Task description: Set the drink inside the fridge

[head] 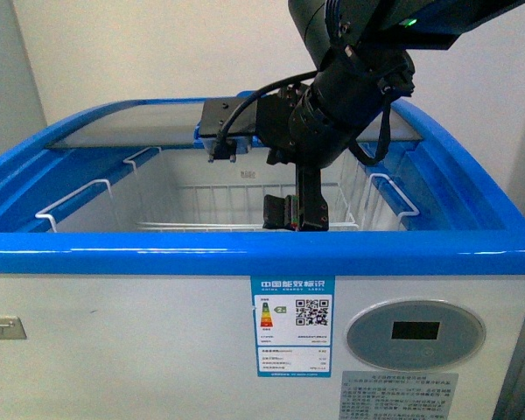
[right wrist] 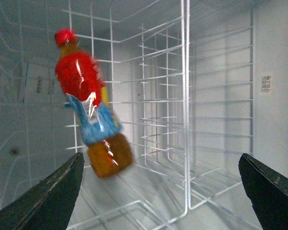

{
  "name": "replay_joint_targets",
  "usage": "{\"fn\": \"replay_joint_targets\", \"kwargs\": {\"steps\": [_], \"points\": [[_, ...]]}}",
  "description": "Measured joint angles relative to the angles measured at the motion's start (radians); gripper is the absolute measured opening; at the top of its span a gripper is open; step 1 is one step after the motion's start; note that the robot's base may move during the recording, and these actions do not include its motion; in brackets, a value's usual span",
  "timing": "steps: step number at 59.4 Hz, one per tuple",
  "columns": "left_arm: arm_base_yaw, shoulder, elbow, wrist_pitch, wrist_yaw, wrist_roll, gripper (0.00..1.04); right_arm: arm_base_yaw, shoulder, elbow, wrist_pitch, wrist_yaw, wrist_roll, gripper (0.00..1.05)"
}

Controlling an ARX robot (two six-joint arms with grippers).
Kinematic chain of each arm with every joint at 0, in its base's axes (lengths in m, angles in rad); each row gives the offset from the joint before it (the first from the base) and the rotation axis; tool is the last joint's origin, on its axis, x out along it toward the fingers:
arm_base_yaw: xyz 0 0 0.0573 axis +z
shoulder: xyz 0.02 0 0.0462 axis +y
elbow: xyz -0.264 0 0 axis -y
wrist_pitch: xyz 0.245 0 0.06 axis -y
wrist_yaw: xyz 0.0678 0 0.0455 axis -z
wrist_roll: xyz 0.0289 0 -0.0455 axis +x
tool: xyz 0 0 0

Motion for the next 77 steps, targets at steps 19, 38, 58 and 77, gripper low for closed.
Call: {"fn": "replay_joint_targets", "kwargs": {"steps": [19,38,58,77], "points": [[0.0,0.0,0.0,0.0,0.0,0.0,0.03,-0.052,-0.369,-0.254,0.311,0.066,0.447,0.97],[0.0,0.0,0.0,0.0,0.0,0.0,0.03,-0.196,-1.247,-1.038,0.071,0.364,1.292,0.97],[0.0,0.0,0.0,0.0,0.0,0.0,0.03,-0.248,-1.658,-1.467,0.543,0.222,1.226,0.55],[0.0,0.0,0.0,0.0,0.0,0.0,0.03,-0.376,-1.783,-1.69,0.6,0.098,1.202,0.03]]}}
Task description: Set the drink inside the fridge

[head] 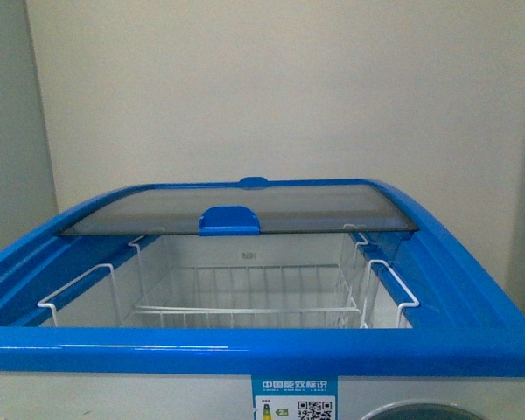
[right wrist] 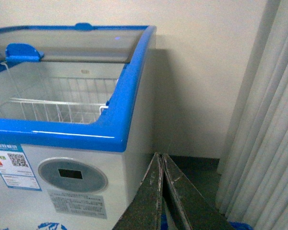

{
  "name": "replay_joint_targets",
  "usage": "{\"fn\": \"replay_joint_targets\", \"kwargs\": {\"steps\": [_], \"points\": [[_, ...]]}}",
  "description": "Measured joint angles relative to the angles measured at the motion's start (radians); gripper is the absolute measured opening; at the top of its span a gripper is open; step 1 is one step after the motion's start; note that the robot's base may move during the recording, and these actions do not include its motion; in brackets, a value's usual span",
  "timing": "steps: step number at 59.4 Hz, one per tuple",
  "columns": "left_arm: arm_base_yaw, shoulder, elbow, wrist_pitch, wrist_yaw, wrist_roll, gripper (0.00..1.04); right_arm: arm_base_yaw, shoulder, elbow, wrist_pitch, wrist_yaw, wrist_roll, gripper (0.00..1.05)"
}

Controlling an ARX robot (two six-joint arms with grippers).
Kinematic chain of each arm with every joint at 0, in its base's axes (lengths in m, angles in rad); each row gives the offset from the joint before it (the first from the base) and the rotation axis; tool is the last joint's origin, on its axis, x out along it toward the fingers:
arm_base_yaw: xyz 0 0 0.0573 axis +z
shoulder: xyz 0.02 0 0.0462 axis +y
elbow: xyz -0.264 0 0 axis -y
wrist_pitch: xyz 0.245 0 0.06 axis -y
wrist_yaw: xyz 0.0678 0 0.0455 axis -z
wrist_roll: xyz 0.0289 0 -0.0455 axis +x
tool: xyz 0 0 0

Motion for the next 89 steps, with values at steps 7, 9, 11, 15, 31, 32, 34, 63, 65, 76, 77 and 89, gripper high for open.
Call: {"fn": "replay_joint_targets", "kwargs": {"steps": [7,9,11,15,31,32,34,63,65,76,77,89], "points": [[0.0,0.0,0.0,0.0,0.0,0.0,0.03,-0.002,-0.03,-0.032,0.007,-0.001,0.0,0.03],[0.0,0.0,0.0,0.0,0.0,0.0,0.03,-0.002,-0.041,-0.052,0.007,-0.001,0.0,0.03],[0.0,0.0,0.0,0.0,0.0,0.0,0.03,-0.002,-0.051,-0.066,0.008,-0.002,0.0,0.03],[0.0,0.0,0.0,0.0,0.0,0.0,0.03,-0.002,-0.078,-0.088,0.008,-0.001,0.0,0.03],[0.0,0.0,0.0,0.0,0.0,0.0,0.03,-0.002,-0.15,-0.141,-0.004,-0.002,0.0,0.03],[0.0,0.0,0.0,0.0,0.0,0.0,0.03,-0.002,-0.152,-0.142,-0.005,-0.002,0.0,0.03],[0.0,0.0,0.0,0.0,0.0,0.0,0.03,-0.002,-0.175,-0.142,-0.029,-0.002,0.0,0.03],[0.0,0.0,0.0,0.0,0.0,0.0,0.03,-0.002,-0.347,-0.194,-0.138,-0.002,0.0,0.03],[0.0,0.0,0.0,0.0,0.0,0.0,0.03,-0.002,-0.347,-0.194,-0.138,-0.002,-0.001,0.03],[0.0,0.0,0.0,0.0,0.0,0.0,0.41,-0.002,-0.347,-0.194,-0.138,-0.002,-0.001,0.41],[0.0,0.0,0.0,0.0,0.0,0.0,0.45,-0.002,-0.347,-0.194,-0.138,-0.002,-0.001,0.46],[0.0,0.0,0.0,0.0,0.0,0.0,0.84,-0.002,-0.348,-0.194,-0.138,-0.002,-0.001,0.82]]}}
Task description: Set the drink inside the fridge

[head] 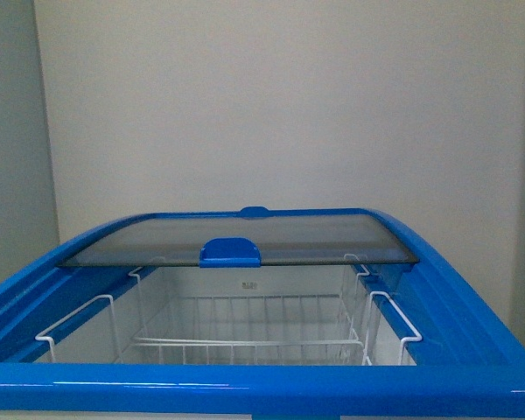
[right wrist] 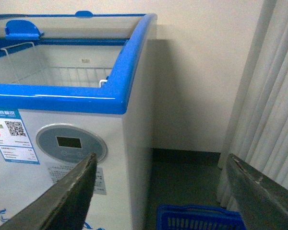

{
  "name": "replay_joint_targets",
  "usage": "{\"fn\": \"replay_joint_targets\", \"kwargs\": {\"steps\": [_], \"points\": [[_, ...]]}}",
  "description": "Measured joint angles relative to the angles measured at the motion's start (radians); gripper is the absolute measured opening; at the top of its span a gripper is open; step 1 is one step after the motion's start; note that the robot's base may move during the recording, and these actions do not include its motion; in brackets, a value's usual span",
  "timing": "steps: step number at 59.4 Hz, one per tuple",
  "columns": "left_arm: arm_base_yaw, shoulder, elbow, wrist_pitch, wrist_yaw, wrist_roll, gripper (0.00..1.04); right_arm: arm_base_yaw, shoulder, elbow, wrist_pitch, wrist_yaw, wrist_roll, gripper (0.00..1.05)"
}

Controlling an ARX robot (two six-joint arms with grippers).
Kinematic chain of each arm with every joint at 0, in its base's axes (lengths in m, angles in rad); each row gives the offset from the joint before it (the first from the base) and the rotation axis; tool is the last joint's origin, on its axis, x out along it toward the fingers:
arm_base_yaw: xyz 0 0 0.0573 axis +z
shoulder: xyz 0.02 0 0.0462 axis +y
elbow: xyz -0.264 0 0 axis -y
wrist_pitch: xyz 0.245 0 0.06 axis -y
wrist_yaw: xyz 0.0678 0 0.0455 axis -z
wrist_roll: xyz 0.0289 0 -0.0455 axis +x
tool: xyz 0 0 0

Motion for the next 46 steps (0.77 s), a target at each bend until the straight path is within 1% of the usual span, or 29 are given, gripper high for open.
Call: {"fn": "replay_joint_targets", "kwargs": {"steps": [1,4,5,7,10,46], "points": [[0.0,0.0,0.0,0.0,0.0,0.0,0.87,0.0,0.0,0.0,0.0,0.0,0.0,0.87],[0.0,0.0,0.0,0.0,0.0,0.0,0.96,0.0,0.0,0.0,0.0,0.0,0.0,0.94],[0.0,0.0,0.0,0.0,0.0,0.0,0.97,0.0,0.0,0.0,0.0,0.0,0.0,0.97],[0.0,0.0,0.0,0.0,0.0,0.0,0.98,0.0,0.0,0.0,0.0,0.0,0.001,0.98],[0.0,0.0,0.0,0.0,0.0,0.0,0.96,0.0,0.0,0.0,0.0,0.0,0.0,0.97],[0.0,0.0,0.0,0.0,0.0,0.0,0.97,0.0,0.0,0.0,0.0,0.0,0.0,0.97]]}}
